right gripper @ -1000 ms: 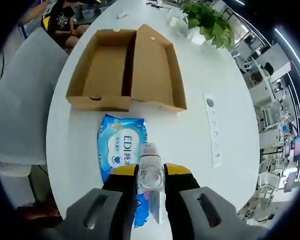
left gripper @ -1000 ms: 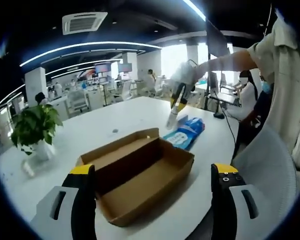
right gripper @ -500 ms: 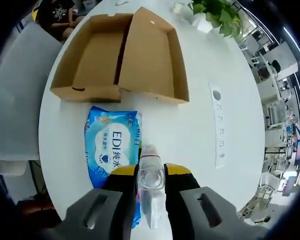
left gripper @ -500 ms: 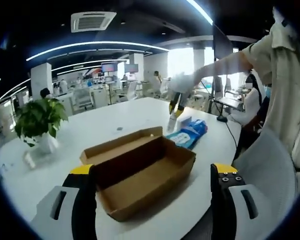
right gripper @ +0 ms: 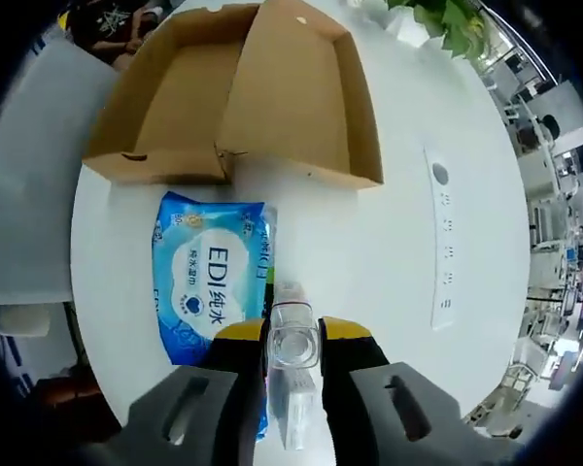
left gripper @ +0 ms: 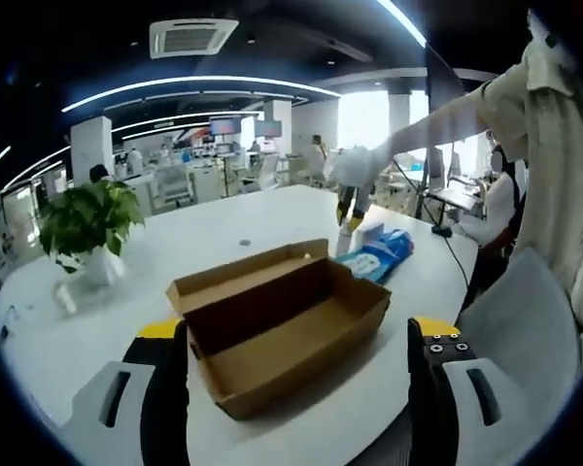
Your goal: Operate the shoe box by opening the lid, removing the specified soft item, and placing it in the target area until the item is outside and the box remains undamaged.
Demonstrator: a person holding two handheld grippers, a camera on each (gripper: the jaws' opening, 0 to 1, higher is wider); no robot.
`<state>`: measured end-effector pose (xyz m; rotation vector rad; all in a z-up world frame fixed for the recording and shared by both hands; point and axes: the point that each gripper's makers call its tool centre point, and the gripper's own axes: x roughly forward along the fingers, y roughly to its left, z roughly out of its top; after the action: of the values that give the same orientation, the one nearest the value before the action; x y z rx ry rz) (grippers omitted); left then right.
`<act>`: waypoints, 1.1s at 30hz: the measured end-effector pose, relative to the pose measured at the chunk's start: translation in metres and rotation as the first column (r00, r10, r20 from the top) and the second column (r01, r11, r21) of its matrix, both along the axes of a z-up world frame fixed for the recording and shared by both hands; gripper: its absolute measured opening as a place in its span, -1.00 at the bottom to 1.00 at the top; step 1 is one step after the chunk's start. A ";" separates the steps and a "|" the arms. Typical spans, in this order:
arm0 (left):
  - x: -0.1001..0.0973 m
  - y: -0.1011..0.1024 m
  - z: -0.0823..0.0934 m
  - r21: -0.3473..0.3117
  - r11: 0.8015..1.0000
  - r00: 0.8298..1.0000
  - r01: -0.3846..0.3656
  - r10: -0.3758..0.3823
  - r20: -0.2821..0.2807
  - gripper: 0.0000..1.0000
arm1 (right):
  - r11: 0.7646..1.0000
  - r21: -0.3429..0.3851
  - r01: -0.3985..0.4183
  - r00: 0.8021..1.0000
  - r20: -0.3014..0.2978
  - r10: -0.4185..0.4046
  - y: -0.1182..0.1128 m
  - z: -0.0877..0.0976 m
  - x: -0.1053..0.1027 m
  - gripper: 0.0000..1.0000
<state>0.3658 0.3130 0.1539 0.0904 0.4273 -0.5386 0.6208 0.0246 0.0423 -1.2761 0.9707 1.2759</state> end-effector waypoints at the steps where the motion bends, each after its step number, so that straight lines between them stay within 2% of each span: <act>1: -0.001 0.000 -0.003 0.004 1.000 1.000 -0.001 0.001 -0.005 0.94 | 1.000 0.001 0.002 1.000 -0.002 -0.002 0.000 0.000 0.001 -0.64; 4: -0.001 0.001 -0.006 -0.002 1.000 1.000 -0.004 0.004 -0.016 0.93 | 1.000 0.018 0.019 1.000 -0.020 -0.019 0.003 0.002 0.002 -0.64; 17: 0.006 0.000 -0.011 -0.014 1.000 1.000 -0.004 0.004 -0.026 0.91 | 1.000 0.009 0.028 0.999 -0.038 -0.027 0.004 0.002 0.007 -0.64; 22: 0.006 0.003 -0.014 -0.013 1.000 0.999 -0.021 0.020 -0.039 0.88 | 0.999 0.023 0.033 0.999 -0.023 -0.032 0.004 0.006 0.011 -0.63; 33: 0.010 0.018 -0.023 0.004 0.995 0.993 -0.095 0.095 -0.071 0.67 | 0.999 0.034 0.040 0.999 0.000 -0.040 0.003 0.009 0.015 -0.57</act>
<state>0.3755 0.3313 0.1308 0.0514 0.4983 -0.4484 0.6359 0.0280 0.0509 -1.2250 0.9661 1.2560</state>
